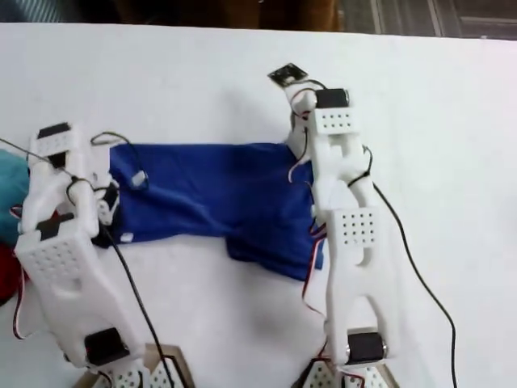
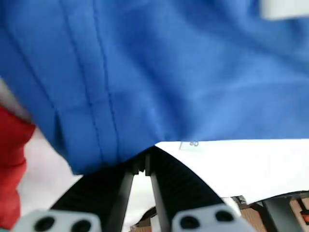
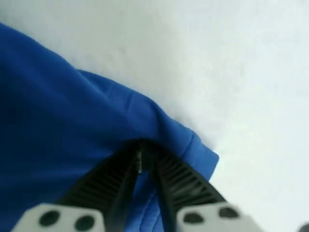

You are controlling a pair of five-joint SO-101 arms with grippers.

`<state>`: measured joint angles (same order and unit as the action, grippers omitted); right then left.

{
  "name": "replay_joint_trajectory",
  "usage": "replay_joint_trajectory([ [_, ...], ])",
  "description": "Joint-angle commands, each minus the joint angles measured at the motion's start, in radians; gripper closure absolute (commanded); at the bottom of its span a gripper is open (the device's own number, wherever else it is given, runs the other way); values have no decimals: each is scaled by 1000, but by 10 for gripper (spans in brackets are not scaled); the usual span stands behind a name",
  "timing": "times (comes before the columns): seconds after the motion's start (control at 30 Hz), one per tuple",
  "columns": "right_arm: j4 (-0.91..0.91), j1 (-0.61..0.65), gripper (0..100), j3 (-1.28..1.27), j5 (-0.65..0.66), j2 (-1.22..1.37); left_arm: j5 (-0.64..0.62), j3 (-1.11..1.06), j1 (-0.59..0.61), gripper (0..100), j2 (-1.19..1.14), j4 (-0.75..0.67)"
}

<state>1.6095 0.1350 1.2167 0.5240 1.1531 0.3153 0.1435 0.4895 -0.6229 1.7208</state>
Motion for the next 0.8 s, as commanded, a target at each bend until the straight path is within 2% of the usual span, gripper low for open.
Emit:
replay_joint_trajectory([
  [0.0,-27,-42,980,35,18,-7,37,2,43,975,6,-3],
  [0.27,-30,-67,980,35,20,-15,72,12,118,975,14,-2],
  [0.47,62,-41,980,37,20,-94,71,101,126,975,78,64],
  [0.57,127,-27,980,37,21,-171,18,139,118,975,155,68],
  [0.7,160,-19,980,25,21,-286,-2,154,12,975,247,64],
  [0.77,162,-21,980,21,23,-340,-54,154,-48,975,250,46],
])
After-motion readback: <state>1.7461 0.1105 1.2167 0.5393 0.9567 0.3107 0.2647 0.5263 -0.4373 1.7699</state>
